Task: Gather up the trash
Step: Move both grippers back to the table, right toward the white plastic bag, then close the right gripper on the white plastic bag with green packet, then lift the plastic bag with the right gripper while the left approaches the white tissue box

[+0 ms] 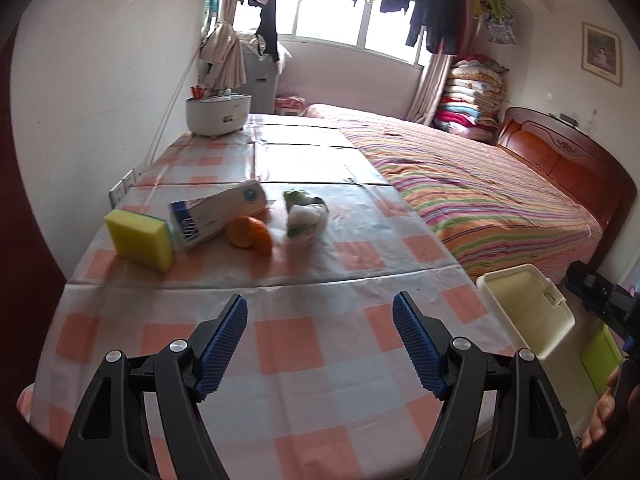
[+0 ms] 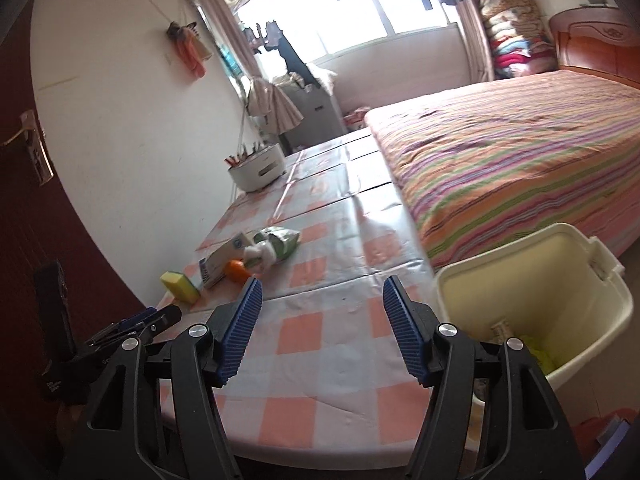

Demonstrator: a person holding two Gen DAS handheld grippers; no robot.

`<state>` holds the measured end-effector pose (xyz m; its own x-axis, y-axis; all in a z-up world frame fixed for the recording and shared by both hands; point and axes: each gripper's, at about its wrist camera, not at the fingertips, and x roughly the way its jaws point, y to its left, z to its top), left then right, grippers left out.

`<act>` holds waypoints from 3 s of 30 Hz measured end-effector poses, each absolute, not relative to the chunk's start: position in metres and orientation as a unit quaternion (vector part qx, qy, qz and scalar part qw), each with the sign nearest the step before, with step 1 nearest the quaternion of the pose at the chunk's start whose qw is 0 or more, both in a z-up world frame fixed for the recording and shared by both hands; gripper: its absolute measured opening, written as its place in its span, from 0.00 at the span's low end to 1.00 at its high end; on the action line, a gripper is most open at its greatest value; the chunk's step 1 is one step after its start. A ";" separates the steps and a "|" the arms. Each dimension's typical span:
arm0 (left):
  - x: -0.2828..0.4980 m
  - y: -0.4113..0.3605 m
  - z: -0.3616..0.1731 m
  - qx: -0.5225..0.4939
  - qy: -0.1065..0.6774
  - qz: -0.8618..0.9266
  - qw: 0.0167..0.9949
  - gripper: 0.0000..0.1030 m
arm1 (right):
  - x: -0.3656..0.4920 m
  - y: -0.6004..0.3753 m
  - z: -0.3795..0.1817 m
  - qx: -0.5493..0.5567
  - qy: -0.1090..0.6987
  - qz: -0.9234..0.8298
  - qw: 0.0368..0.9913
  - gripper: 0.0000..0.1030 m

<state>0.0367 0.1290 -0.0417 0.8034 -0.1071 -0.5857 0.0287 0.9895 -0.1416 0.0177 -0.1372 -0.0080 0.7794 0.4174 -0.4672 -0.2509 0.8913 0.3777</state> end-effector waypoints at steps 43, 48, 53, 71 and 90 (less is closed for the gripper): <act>-0.009 0.266 -0.064 -0.137 0.306 0.077 0.939 0.71 | 0.255 0.045 -0.070 0.051 0.463 0.147 0.873 0.69; -0.011 0.263 -0.061 -0.133 0.302 0.072 0.941 0.71 | 0.267 0.048 -0.081 0.047 0.470 0.132 0.871 0.69; -0.015 0.260 -0.059 -0.132 0.297 0.074 0.943 0.71 | 0.272 0.049 -0.093 0.058 0.476 0.135 0.867 0.67; -0.024 0.228 -0.035 -0.084 0.289 0.088 0.949 0.71 | 0.188 -0.028 -0.066 0.097 0.383 0.221 0.892 0.40; 0.168 0.168 -0.004 0.093 0.351 -0.006 0.932 0.71 | 0.114 -0.131 0.005 0.112 0.273 0.198 0.935 0.38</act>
<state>0.1684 0.1681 -0.0044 0.7530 0.0552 -0.6557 0.0758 0.9826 0.1698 0.1145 -0.1311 0.0050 0.7728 0.4305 -0.4662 -0.3084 0.8969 0.3169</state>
